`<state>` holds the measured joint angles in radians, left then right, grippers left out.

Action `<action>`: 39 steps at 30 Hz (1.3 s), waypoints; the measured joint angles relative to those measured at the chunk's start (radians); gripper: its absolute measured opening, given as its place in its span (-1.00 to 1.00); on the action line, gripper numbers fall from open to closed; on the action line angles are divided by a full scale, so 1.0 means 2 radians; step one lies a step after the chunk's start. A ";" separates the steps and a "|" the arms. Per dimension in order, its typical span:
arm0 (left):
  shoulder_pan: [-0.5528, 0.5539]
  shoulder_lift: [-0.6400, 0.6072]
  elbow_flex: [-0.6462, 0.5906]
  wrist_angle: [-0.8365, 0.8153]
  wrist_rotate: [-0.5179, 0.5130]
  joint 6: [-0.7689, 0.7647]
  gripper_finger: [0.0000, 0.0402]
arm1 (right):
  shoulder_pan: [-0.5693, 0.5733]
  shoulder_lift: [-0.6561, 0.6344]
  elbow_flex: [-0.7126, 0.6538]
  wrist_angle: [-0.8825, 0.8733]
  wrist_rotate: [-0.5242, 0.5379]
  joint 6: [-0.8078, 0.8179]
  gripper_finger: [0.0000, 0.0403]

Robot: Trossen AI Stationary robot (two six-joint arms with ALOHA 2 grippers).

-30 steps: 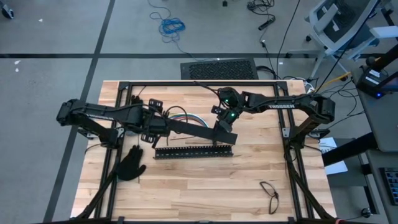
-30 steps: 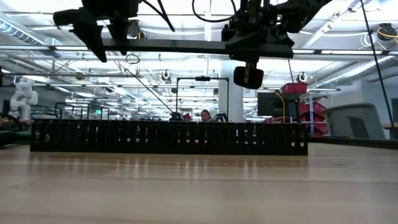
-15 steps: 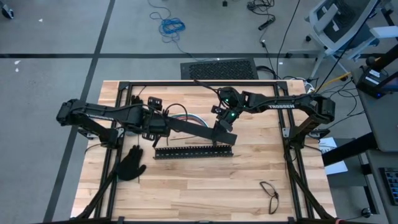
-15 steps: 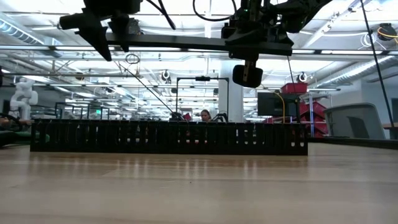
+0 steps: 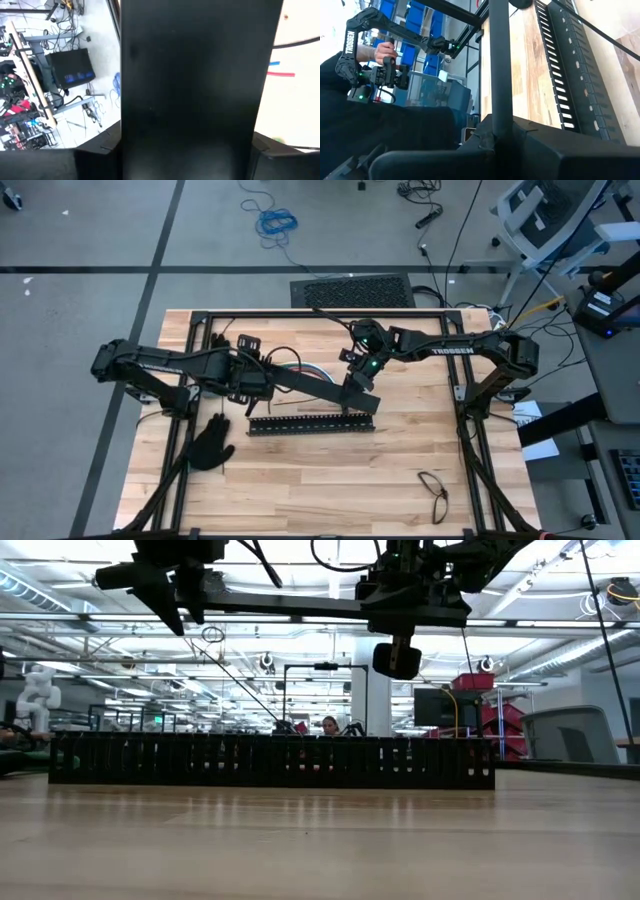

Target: Ziptie cables

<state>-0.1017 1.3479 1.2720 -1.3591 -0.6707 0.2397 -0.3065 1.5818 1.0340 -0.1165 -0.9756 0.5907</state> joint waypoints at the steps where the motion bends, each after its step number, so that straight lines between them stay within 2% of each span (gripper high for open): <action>1: 0.000 0.000 0.000 0.000 0.000 0.001 0.09 | 0.000 0.000 0.000 0.000 0.000 0.000 -0.99; 8: 0.000 0.000 0.000 -0.010 0.000 -0.002 0.08 | 0.001 0.000 0.000 0.017 0.002 0.004 -0.94; 12: 0.001 0.000 0.000 -0.009 -0.002 -0.004 0.07 | 0.001 0.000 0.000 0.023 0.037 0.010 -0.84; 21: 0.001 0.000 0.000 -0.010 0.000 -0.002 0.07 | 0.000 0.000 0.000 0.037 0.043 0.009 -0.41; 31: 0.001 0.000 0.000 -0.009 0.041 0.001 0.06 | -0.023 0.000 0.000 0.109 0.043 0.038 0.00; 35: 0.001 0.000 0.000 -0.008 0.082 0.001 0.06 | -0.043 0.000 0.006 0.103 0.052 -0.003 0.06; 37: 0.001 0.000 -0.001 0.001 0.099 0.005 0.06 | -0.054 0.000 0.028 0.079 0.076 -0.045 0.07; 39: 0.003 0.000 -0.002 0.009 0.108 0.011 0.06 | -0.061 0.000 0.070 0.020 0.111 -0.110 0.07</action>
<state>-0.0962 1.3479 1.2678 -1.3404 -0.4557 0.2624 -0.4292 1.5818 1.1743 -0.0768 -0.7533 0.3701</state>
